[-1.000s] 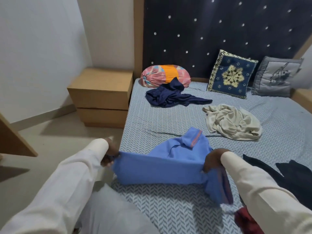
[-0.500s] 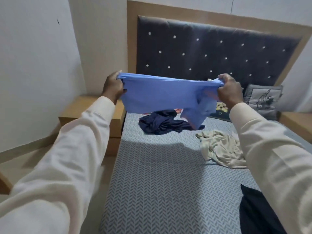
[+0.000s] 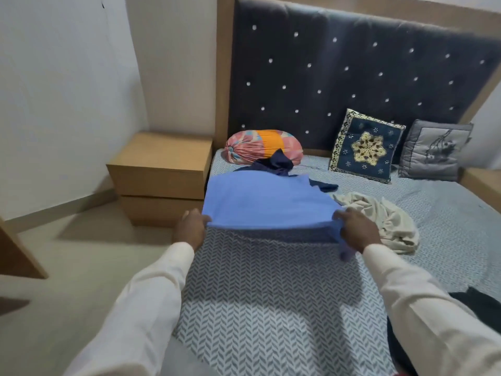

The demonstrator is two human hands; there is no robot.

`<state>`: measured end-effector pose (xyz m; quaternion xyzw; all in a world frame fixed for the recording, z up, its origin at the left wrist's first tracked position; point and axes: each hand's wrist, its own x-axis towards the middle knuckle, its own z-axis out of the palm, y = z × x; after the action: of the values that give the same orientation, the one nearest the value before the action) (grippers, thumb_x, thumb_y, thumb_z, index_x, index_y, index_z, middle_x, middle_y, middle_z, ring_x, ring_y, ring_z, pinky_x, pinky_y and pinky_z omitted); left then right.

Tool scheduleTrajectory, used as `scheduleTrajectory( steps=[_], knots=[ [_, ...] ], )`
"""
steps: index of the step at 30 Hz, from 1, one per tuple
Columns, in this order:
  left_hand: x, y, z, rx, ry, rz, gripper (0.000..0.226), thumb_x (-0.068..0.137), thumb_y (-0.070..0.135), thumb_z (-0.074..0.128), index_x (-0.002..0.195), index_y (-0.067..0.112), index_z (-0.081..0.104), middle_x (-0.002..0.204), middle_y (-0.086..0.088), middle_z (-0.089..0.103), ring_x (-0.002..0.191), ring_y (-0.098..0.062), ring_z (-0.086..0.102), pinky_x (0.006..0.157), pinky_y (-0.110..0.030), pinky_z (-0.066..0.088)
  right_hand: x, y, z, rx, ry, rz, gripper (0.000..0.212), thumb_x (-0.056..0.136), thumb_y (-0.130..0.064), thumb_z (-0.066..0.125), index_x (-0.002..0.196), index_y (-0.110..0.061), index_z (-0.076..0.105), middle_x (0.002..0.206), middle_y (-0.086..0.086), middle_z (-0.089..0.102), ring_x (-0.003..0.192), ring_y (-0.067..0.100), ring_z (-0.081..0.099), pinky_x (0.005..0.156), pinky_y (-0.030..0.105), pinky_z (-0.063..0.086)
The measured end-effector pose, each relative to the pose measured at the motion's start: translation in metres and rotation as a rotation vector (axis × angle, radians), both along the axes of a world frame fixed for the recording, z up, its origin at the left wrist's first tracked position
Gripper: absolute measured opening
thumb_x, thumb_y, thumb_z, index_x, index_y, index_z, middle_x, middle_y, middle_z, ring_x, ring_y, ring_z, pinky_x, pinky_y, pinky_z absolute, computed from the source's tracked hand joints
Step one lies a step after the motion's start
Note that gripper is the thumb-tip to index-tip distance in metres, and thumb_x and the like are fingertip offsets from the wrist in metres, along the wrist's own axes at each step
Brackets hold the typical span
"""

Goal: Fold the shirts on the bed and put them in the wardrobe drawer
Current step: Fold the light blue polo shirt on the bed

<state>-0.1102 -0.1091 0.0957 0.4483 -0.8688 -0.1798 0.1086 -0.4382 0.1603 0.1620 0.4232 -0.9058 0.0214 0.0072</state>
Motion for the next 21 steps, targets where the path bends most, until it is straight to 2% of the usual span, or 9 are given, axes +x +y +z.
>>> scheduleTrajectory(
  steps=[3, 6, 8, 11, 14, 15, 17, 21],
  knots=[
    [0.028, 0.037, -0.029, -0.02, -0.152, -0.062, 0.015, 0.082, 0.024, 0.055, 0.09, 0.027, 0.067, 0.1, -0.007, 0.057, 0.103, -0.031, 0.058, 0.081, -0.03, 0.044, 0.015, 0.026, -0.052, 0.199, -0.026, 0.07, 0.04, 0.086, -0.013, 0.055, 0.119, -0.036, 0.059, 0.113, 0.005, 0.052, 0.114, 0.026, 0.055, 0.083, 0.036, 0.048],
    [0.047, 0.07, -0.048, -0.151, -0.358, -0.166, 0.023, 0.084, 0.014, 0.056, 0.101, 0.021, 0.07, 0.108, -0.006, 0.065, 0.105, -0.029, 0.06, 0.086, -0.033, 0.047, 0.03, 0.051, -0.09, 0.343, -0.109, 0.08, 0.041, 0.086, -0.02, 0.06, 0.122, -0.041, 0.057, 0.116, 0.0, 0.049, 0.12, 0.023, 0.05, 0.088, 0.035, 0.047],
    [0.057, 0.084, -0.058, -0.157, -0.442, -0.212, 0.025, 0.083, 0.011, 0.055, 0.101, 0.017, 0.07, 0.109, -0.005, 0.066, 0.106, -0.027, 0.06, 0.085, -0.032, 0.048, 0.043, 0.065, -0.106, 0.395, -0.136, 0.092, 0.04, 0.083, -0.03, 0.067, 0.121, -0.04, 0.058, 0.117, 0.0, 0.049, 0.119, 0.023, 0.051, 0.088, 0.036, 0.048],
    [0.072, 0.1, -0.069, -0.174, -0.518, -0.259, 0.029, 0.081, 0.008, 0.052, 0.103, 0.015, 0.071, 0.109, -0.006, 0.066, 0.107, -0.028, 0.06, 0.085, -0.033, 0.05, 0.06, 0.083, -0.124, 0.362, -0.166, 0.1, 0.031, 0.086, -0.04, 0.066, 0.117, -0.041, 0.06, 0.109, -0.001, 0.048, 0.115, 0.024, 0.053, 0.085, 0.035, 0.049],
    [0.087, 0.112, -0.073, -0.18, -0.614, -0.276, 0.03, 0.085, 0.006, 0.049, 0.107, 0.014, 0.068, 0.114, -0.007, 0.062, 0.106, -0.028, 0.06, 0.085, -0.032, 0.048, 0.072, 0.098, -0.136, 0.341, -0.162, 0.112, 0.017, 0.087, -0.034, 0.063, 0.098, -0.045, 0.063, 0.093, -0.006, 0.042, 0.107, 0.025, 0.058, 0.083, 0.037, 0.052],
    [0.093, 0.118, -0.073, -0.188, -0.65, -0.285, 0.03, 0.086, 0.006, 0.048, 0.108, 0.013, 0.066, 0.116, -0.007, 0.061, 0.106, -0.028, 0.06, 0.086, -0.033, 0.048, 0.077, 0.104, -0.139, 0.339, -0.152, 0.102, 0.017, 0.087, -0.032, 0.062, 0.1, -0.043, 0.064, 0.091, -0.006, 0.041, 0.106, 0.025, 0.058, 0.083, 0.037, 0.052],
    [0.101, 0.127, -0.071, -0.217, -0.699, -0.293, 0.03, 0.086, 0.004, 0.047, 0.11, 0.011, 0.064, 0.118, -0.009, 0.059, 0.107, -0.029, 0.06, 0.086, -0.035, 0.048, 0.091, 0.114, -0.137, 0.309, -0.132, 0.07, 0.023, 0.087, -0.029, 0.06, 0.108, -0.038, 0.065, 0.094, -0.005, 0.043, 0.108, 0.025, 0.057, 0.083, 0.036, 0.052],
    [0.114, 0.142, -0.066, -0.221, -0.798, -0.3, 0.031, 0.087, 0.002, 0.049, 0.115, 0.01, 0.061, 0.122, -0.011, 0.058, 0.109, -0.029, 0.06, 0.09, -0.035, 0.047, 0.114, 0.129, -0.131, 0.259, -0.096, -0.018, 0.027, 0.085, -0.029, 0.06, 0.11, -0.035, 0.065, 0.109, -0.004, 0.059, 0.109, 0.023, 0.057, 0.084, 0.036, 0.052]
  ],
)
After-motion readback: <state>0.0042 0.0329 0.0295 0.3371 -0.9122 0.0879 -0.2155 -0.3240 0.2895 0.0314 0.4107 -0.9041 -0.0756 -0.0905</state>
